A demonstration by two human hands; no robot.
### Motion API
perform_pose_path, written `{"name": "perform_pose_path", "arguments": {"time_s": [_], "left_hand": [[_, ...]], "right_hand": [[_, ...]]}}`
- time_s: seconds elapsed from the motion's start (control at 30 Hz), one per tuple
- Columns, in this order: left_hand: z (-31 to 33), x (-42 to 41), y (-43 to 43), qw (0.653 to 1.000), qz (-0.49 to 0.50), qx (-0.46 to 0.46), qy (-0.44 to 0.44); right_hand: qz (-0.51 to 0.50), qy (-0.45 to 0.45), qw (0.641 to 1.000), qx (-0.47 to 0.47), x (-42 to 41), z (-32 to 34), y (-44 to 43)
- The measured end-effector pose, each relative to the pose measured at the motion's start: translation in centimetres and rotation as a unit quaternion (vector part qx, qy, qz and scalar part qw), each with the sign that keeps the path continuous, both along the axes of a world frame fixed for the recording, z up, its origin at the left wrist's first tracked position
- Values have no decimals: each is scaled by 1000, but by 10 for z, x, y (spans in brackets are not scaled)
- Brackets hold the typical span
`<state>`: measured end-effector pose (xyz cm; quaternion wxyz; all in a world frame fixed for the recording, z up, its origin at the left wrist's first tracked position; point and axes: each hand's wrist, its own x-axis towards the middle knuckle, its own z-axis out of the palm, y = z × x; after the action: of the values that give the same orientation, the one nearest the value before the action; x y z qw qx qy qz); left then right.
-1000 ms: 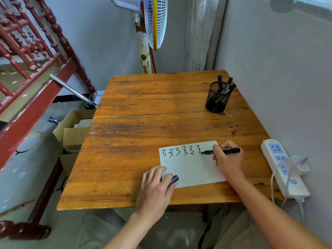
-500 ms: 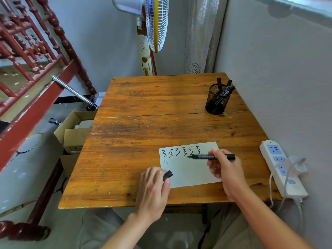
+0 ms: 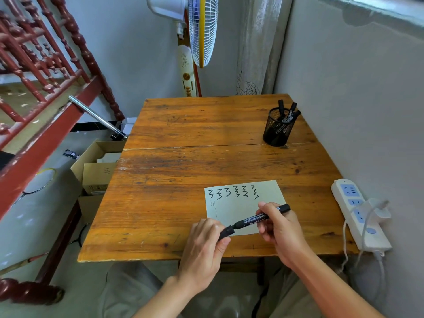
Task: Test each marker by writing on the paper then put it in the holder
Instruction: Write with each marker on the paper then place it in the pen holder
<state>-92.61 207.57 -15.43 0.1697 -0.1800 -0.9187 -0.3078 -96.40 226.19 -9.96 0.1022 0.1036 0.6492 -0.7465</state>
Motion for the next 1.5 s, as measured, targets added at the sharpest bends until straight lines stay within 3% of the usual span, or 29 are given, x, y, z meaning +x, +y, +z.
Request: {"name": "perform_pose_path", "arguments": {"time_s": [0.23,0.47,0.6,0.7,0.8,0.9,1.03,1.17,1.37,1.5], "left_hand": [[4,3,3,998,-23,20,-58],[11,8,14,974,-37,162,-156],[12,9,15,958,-26,188,-216],[8,3,10,964,-35,126,-229],[3,-9,1,990,1,53,-127],[-2,-17,-11,994,94,-8,-50],[-12,-15,-25,971,164,-149,-86],[-14,-15,-25,960,169,-196,-108],[-13,-16,-24,953,171,-214,-129],[-11,-16,-23,952,167,-216,-139]], "right_hand": [[29,-1,1000,10,7,-2,-7],[-6,-18,1000,-9,4,-3,-18],[8,-19,1000,9,1,-9,-19],[43,-31,998,26,-4,-13,-13],[51,-28,998,26,-19,-8,-3],[-17,4,1000,25,-47,10,9],[-117,99,986,61,-98,47,32],[-204,191,955,99,-162,77,54],[-221,189,895,337,-234,74,68],[-186,149,876,419,-257,56,64]]}}
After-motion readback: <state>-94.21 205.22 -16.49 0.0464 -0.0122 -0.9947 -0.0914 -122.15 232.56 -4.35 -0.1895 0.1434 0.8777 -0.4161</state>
